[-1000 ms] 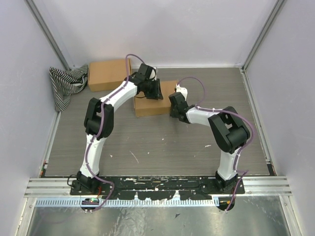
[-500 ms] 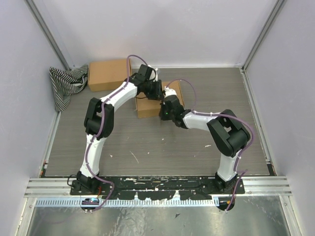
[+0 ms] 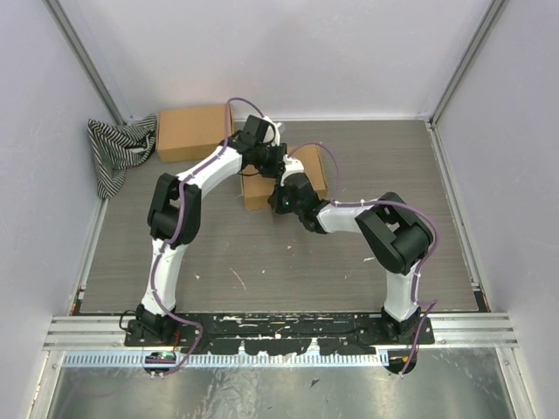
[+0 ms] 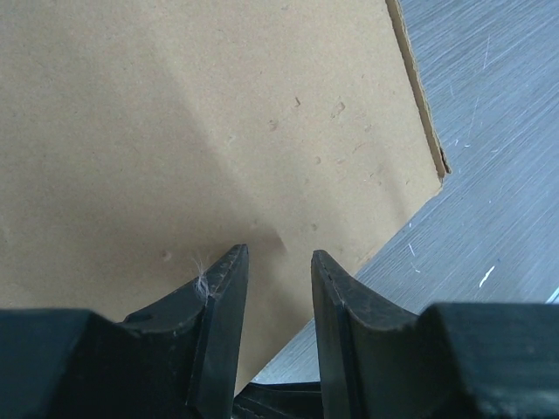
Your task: Fold the paper box
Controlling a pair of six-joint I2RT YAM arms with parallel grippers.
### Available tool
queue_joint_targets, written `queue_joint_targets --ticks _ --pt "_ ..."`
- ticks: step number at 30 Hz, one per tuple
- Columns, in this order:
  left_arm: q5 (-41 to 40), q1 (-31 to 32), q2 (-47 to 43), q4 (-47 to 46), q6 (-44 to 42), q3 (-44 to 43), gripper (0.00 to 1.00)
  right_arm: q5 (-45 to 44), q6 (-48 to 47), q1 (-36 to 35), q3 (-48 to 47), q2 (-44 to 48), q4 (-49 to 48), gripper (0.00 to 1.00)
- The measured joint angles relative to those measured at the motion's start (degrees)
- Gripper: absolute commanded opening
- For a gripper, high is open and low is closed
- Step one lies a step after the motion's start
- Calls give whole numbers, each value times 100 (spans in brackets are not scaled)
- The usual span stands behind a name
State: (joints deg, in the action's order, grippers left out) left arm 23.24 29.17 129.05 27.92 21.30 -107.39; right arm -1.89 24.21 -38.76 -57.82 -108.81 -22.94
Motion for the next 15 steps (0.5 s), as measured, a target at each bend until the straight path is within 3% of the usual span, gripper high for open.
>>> queue_joint_targets --ticks 9,15 --pt "140 -35 -90 -125 -157 181 44 -258 166 -52 232 -146 -636 1" --pt "151 -37 -197 -116 -186 275 56 -374 151 -55 461 -116 -903 1"
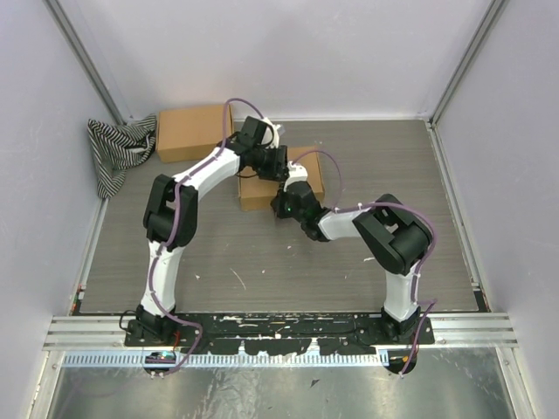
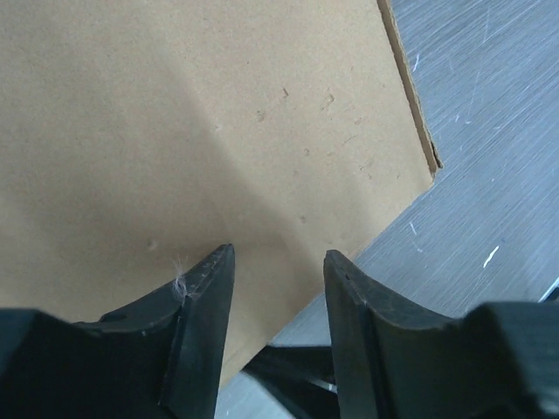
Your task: Fold the paper box
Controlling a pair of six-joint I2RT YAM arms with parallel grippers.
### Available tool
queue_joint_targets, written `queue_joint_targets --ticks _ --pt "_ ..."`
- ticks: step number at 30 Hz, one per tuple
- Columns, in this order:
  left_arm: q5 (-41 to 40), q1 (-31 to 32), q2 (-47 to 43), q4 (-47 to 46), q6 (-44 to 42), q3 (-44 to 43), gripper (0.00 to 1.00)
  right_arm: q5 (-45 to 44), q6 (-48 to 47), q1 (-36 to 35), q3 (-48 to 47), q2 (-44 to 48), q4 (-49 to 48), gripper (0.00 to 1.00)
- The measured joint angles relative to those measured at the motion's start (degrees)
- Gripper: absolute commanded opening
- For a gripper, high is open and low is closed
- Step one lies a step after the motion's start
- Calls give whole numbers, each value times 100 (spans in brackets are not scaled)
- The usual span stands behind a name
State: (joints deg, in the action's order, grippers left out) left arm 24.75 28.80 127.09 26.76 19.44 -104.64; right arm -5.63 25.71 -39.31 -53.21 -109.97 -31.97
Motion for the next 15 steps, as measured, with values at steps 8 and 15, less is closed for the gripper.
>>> queue_joint_targets --ticks 8,15 --pt "-629 -173 -894 476 31 669 64 -356 -308 39 476 1412 496 6" --pt "-1193 -420 -2684 144 210 1849 67 -1097 -621 70 153 2865 1580 10"
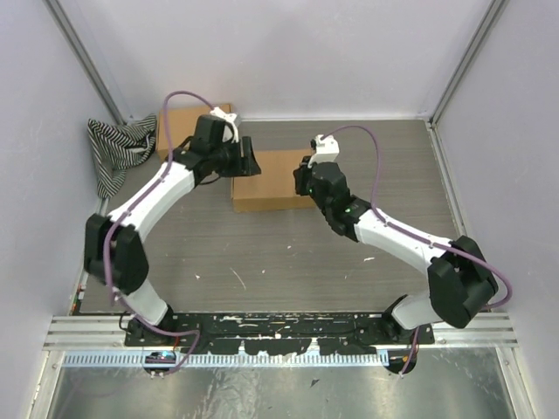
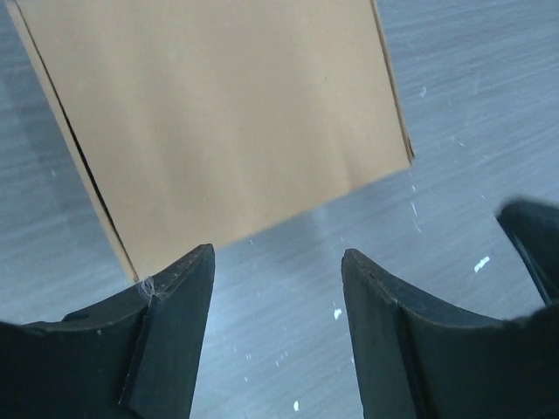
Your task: Fold the paper box
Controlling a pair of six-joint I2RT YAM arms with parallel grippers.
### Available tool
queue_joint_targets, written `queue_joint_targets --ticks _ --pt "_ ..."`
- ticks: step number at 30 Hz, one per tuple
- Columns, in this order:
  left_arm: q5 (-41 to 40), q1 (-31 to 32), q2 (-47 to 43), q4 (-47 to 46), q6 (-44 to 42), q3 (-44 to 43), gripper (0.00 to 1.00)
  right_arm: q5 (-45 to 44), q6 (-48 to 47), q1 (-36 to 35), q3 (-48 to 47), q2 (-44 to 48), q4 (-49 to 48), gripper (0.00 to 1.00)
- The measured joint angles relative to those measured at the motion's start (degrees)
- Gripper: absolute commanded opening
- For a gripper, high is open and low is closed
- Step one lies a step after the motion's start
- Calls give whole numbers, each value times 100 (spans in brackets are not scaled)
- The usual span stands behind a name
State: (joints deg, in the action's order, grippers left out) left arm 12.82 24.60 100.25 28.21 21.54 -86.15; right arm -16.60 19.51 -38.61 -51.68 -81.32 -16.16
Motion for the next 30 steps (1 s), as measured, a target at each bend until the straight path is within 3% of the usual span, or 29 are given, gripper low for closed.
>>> queue_joint_targets --ticks 4,9,18,30 --pt "-39 26 -828 -581 273 1091 65 -345 15 11 -118 83 785 12" --pt "-11 144 -142 -750 472 1139 64 -474 297 11 721 1078 1622 13" --pt "-195 450 1727 -341 570 -715 62 -527 603 11 1110 2806 2673 13" --pt "-275 470 3316 385 682 -3158 62 -881 636 11 1141 3108 3224 15"
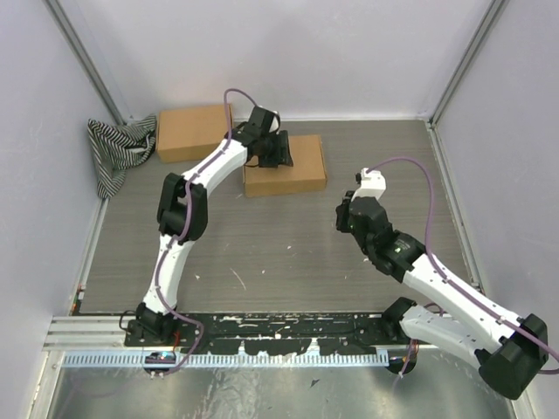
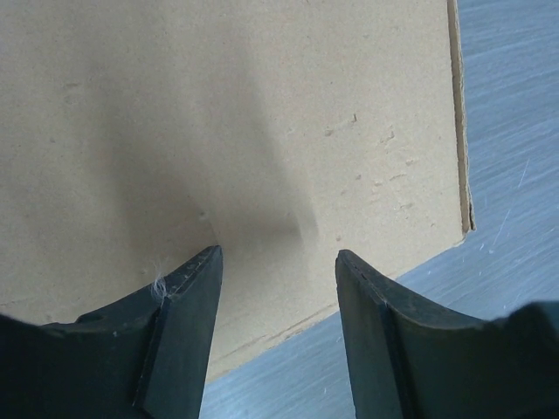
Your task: Fold the paper box
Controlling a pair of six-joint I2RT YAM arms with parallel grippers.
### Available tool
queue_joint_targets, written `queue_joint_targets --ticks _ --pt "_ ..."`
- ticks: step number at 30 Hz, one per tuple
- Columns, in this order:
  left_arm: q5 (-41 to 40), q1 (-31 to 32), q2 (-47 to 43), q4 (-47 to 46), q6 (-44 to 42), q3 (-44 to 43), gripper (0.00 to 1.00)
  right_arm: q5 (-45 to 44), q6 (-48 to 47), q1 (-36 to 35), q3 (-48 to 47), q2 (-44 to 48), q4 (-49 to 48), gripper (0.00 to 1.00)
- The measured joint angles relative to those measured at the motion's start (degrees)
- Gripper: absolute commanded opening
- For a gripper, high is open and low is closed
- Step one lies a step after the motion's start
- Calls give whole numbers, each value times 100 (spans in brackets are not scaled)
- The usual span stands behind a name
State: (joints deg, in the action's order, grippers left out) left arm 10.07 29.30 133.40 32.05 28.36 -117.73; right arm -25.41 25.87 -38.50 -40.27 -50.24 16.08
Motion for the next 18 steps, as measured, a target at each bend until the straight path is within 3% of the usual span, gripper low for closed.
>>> queue_joint_targets --ticks 13,18 --pt "173 -505 1482 573 199 -2507 62 -111 -26 0 -76 -745 2 15" --pt "275 -911 1633 546 339 -2747 64 -111 -52 0 -190 -944 -92 15"
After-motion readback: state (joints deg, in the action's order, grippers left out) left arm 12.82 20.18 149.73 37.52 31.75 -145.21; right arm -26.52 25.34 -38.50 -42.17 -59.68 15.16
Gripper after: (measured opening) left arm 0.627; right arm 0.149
